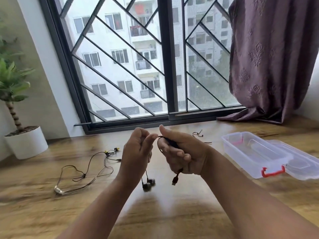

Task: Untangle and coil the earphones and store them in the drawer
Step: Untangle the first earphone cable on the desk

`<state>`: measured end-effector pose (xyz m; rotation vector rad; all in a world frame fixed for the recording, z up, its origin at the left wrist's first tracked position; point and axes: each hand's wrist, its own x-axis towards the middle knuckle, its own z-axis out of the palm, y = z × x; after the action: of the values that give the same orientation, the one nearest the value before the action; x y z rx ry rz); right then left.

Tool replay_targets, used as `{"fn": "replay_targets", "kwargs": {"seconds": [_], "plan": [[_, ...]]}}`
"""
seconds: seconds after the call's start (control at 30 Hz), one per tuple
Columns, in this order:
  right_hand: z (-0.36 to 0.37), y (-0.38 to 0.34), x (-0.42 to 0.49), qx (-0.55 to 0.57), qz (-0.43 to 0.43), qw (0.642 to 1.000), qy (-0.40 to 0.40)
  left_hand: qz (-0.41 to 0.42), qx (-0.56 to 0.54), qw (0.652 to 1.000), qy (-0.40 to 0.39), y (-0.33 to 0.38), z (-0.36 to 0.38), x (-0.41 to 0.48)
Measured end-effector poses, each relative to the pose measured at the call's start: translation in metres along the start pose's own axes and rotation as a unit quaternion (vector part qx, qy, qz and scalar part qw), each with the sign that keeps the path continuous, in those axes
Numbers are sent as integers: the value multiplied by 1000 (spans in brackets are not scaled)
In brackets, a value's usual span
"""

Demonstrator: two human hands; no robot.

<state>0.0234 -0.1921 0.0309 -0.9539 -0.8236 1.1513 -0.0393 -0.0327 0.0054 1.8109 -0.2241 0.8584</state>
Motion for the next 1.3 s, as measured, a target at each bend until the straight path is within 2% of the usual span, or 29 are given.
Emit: {"fn": "replay_targets", "kwargs": {"seconds": [0.2,0.3,0.5,0.8,0.9,1.03,1.2,1.3], "plan": [[-1,-1,2,174,-62,981,-60,-37,-45,997,-60,-2,9,-4],[3,-2,3,248,-87,961,-82,-34,-4,994,-108,-6,12,-8],[0,-3,6,257,-229,937,56,-86,106,970,-202,-15,16,-10],[-21,-7,6,269,-341,877,206,-81,137,951,-265,-16,21,-16],[-27,-6,7,226,-331,883,244,-6,180,950,-255,-14,20,-15],[-28,0,12,93,-279,908,300,79,195,958,-196,-12,18,-12],[-24,12,21,31,-224,929,294,81,172,976,-102,-4,15,-10],[-22,16,25,15,-201,939,278,64,156,983,-73,-1,16,-11]]}}
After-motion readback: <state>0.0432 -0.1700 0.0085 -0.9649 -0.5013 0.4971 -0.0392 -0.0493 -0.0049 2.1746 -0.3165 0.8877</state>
